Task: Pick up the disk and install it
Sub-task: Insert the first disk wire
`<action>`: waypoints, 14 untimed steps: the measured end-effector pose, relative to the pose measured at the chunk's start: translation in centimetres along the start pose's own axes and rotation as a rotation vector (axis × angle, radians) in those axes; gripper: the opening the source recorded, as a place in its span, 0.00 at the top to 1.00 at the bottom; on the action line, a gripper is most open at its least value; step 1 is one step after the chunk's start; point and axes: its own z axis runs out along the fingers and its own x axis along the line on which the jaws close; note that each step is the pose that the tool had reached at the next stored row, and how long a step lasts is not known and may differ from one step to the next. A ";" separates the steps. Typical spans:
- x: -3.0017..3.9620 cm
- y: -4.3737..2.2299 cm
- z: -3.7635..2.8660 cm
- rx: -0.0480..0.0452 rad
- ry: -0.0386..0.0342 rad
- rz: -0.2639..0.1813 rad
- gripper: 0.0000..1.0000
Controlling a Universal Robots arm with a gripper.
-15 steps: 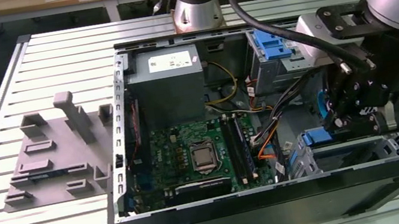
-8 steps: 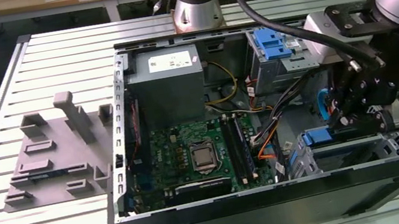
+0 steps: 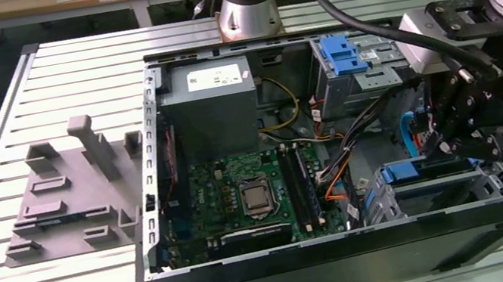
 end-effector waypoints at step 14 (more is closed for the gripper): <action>-0.66 -0.90 0.02 0.0000 0.0000 0.000 0.89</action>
